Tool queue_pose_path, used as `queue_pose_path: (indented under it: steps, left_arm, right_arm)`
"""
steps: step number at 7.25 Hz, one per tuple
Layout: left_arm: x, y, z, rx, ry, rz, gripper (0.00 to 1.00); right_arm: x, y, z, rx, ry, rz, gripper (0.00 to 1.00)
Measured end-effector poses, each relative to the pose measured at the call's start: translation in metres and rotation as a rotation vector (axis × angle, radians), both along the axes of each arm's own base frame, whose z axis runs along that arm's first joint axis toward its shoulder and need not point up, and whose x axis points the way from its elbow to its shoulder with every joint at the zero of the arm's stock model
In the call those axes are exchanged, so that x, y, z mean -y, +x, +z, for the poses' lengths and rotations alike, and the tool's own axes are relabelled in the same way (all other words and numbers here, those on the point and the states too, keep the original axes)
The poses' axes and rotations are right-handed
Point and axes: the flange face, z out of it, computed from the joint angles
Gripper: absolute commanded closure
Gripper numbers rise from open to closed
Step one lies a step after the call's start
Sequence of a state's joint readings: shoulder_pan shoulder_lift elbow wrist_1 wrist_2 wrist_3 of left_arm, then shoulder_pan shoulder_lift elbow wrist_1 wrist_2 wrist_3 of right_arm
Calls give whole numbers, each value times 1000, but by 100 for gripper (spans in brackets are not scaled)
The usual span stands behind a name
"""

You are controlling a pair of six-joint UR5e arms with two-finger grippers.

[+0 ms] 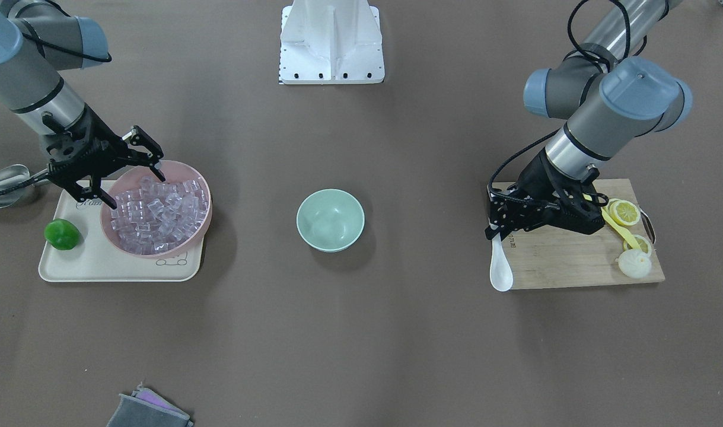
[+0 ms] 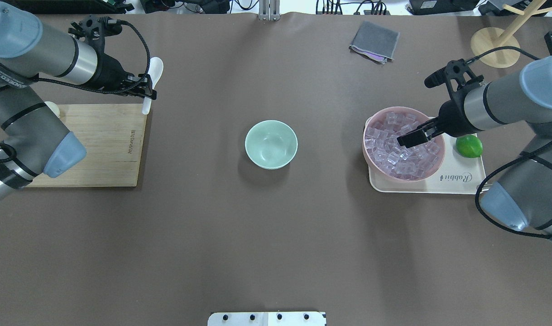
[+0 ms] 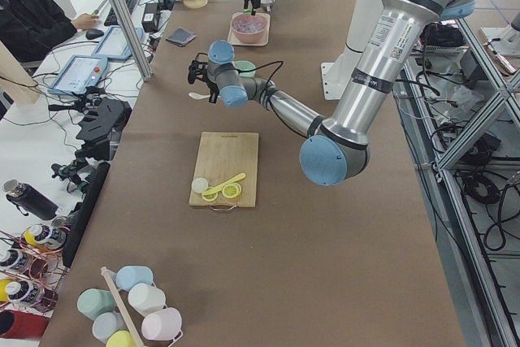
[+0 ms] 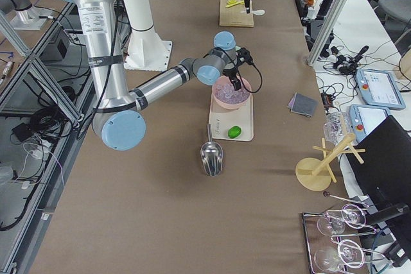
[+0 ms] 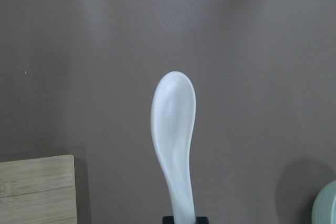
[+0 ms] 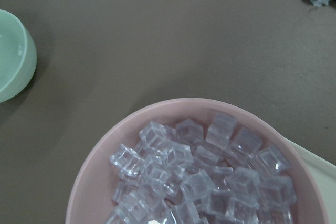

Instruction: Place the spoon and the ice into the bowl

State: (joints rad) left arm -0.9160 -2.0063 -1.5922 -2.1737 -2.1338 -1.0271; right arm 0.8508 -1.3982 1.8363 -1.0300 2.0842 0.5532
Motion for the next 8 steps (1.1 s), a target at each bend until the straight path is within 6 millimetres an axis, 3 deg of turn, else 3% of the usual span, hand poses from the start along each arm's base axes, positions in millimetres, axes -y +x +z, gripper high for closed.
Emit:
queue_pose_path:
  steps: [2, 5, 6, 8]
  left_arm:
    - [0, 3, 3, 5, -4, 3, 100]
    - [-2, 9, 6, 10, -6, 12, 100]
    - [-2, 9, 7, 11, -6, 10, 100]
    - [-1, 8, 8, 14, -5, 4, 100]
  right_arm:
    - [9, -15, 3, 37, 117, -35, 1]
    - [7, -15, 16, 40, 176, -98, 0]
    - [6, -15, 33, 52, 190, -105, 6]
    - [11, -21, 83, 119, 242, -101, 5]
